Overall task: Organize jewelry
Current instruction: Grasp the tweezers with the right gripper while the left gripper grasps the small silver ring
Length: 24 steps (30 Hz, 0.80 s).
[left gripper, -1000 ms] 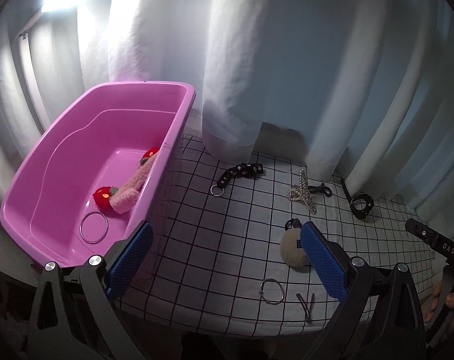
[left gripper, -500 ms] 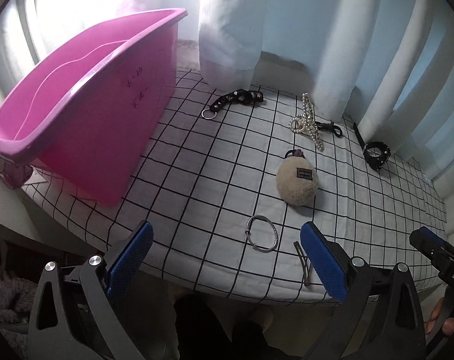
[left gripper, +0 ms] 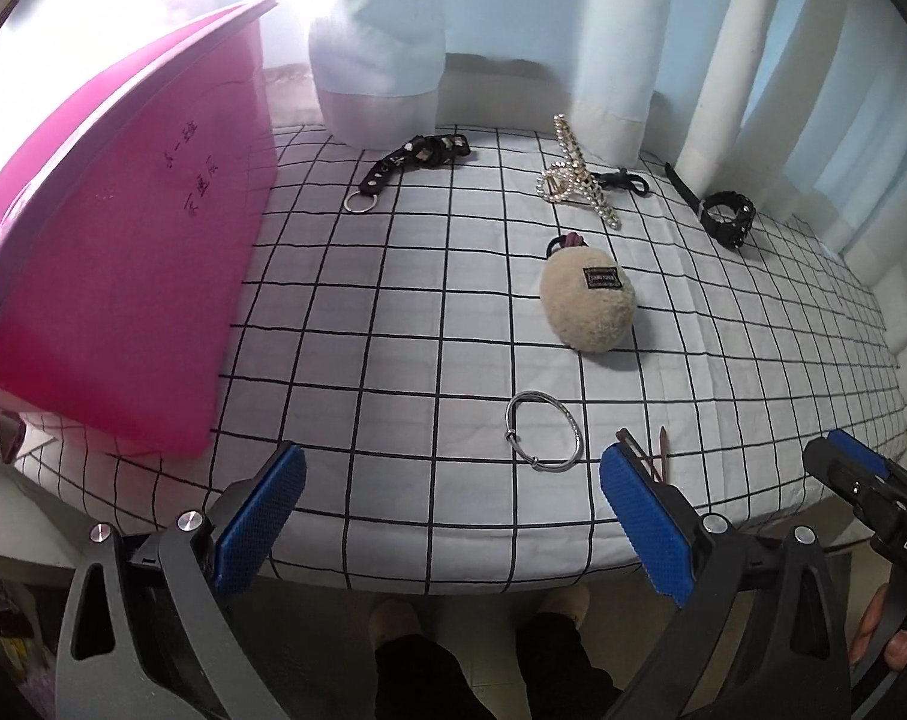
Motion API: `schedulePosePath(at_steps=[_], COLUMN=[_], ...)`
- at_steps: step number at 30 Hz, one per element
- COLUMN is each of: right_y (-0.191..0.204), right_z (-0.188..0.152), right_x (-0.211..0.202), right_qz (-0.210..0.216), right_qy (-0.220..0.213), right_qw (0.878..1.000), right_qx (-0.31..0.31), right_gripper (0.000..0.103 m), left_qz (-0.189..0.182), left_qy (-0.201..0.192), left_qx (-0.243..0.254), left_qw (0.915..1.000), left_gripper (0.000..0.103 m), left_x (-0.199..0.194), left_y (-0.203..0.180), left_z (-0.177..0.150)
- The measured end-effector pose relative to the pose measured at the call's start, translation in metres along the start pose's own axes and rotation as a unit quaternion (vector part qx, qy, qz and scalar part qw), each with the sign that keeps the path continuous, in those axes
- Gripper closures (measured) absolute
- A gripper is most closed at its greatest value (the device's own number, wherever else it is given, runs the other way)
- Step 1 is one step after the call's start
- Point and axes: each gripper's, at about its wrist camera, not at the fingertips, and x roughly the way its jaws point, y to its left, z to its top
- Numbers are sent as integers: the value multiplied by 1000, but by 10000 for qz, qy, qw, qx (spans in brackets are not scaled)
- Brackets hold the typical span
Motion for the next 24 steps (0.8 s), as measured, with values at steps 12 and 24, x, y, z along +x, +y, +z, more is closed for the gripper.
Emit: schedulePosePath(at_steps=[12, 24], right_y=[53, 62], right_z=[-62, -76], right_x=[17, 53], right_qz=[-979, -1391], right_qy=[-882, -1354], right_qw=[9907, 9810], right_qx=[337, 28], right_gripper=[28, 29], left_qz=[-584, -886], left_qy=[-336, -1092], left_qx=[1350, 1816], left_qw=[9885, 9733], left_gripper=[6, 6], left_x=[36, 66], left_y=[8, -10], left_z=[-7, -26])
